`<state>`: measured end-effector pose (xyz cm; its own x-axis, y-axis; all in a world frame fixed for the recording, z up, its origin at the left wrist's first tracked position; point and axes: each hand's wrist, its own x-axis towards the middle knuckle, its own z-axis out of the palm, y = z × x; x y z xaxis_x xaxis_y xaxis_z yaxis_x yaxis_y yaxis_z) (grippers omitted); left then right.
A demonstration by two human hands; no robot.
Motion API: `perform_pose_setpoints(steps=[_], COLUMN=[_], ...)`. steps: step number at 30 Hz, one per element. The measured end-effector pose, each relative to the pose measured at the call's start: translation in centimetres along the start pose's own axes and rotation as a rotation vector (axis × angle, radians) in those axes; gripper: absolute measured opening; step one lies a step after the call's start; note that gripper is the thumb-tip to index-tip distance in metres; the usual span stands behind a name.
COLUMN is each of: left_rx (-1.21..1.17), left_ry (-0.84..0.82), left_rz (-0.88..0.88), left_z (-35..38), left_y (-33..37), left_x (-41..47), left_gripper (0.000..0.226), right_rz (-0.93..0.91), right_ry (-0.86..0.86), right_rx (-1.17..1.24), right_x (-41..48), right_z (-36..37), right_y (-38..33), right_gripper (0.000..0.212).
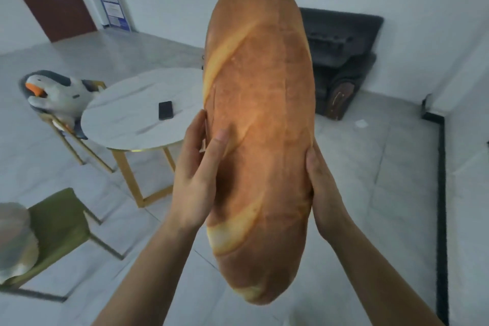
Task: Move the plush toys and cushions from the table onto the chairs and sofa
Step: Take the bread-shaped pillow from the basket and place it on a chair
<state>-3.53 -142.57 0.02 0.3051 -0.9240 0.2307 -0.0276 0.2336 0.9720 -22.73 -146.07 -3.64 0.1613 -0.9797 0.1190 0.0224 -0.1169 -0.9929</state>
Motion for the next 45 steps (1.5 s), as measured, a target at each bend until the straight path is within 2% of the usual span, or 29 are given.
perform_pose_setpoints(steps=[2, 3, 6, 9, 14, 17, 19, 22, 26, 30, 33, 37, 41, 45], left_rx=[0.018, 0.032, 0.099, 0.138, 0.196, 0.187, 0.145, 0.105, 0.012, -0.014, -0.010, 0.012, 0.037, 0.068], left_ry=[-0.043, -0.060, -0.093, -0.102, -0.066, -0.055, -0.055, -0.073, -0.120, -0.162, -0.167, -0.136, -0.070, -0.040], left_rz=[-0.025, -0.025, -0.020, -0.072, -0.154, -0.213, -0.285, -0.396, -0.546, -0.701, -0.836, -0.924, -1.001, -1.030], left_z=[2.8, 4.2, 8.4, 12.0, 15.2, 16.5, 17.4, 18.8, 21.1, 23.2, 25.0, 27.8, 31.6, 35.1], left_y=[-2.0, -3.2, -6.9, -9.6, -13.7, -17.1, -20.0, -25.0, -32.4, -39.2, -44.0, -52.0, -60.4, -68.6], left_x=[4.8, 7.4, 15.5, 23.3, 35.2, 41.1, 45.0, 51.5, 61.7, 70.6, 75.5, 79.5, 82.6, 83.5], left_gripper=[0.059, 0.058, 0.074, 0.079, 0.078, 0.075, 0.070, 0.069, 0.066, 0.067, 0.072, 0.079, 0.076, 0.072], right_rz=[0.014, 0.014, 0.032, 0.118, 0.176, 0.216, 0.273, 0.356, 0.478, 0.618, 0.741, 0.834, 0.894, 0.986], right_ry=[0.045, 0.057, 0.078, 0.108, 0.099, 0.061, 0.045, 0.052, 0.127, 0.125, 0.132, 0.107, 0.047, -0.017], right_rx=[0.015, 0.008, -0.015, -0.019, -0.026, -0.064, -0.086, -0.124, -0.208, -0.269, -0.303, -0.335, -0.349, -0.416], right_x=[4.7, 7.3, 15.8, 24.4, 38.1, 45.2, 49.7, 56.9, 67.4, 76.9, 82.6, 88.2, 93.2, 97.1], right_z=[-1.9, -2.8, -5.7, -8.0, -10.1, -10.2, -10.4, -10.5, -10.7, -11.4, -12.4, -14.3, -17.1, -21.4], right_y=[1.7, 2.6, 5.3, 6.5, 7.4, 9.4, 11.9, 16.0, 21.1, 25.5, 29.6, 35.8, 43.6, 52.9], right_gripper=[0.086, 0.085, 0.093, 0.098, 0.062, 0.052, 0.053, 0.066, 0.058, 0.058, 0.056, 0.055, 0.066, 0.106])
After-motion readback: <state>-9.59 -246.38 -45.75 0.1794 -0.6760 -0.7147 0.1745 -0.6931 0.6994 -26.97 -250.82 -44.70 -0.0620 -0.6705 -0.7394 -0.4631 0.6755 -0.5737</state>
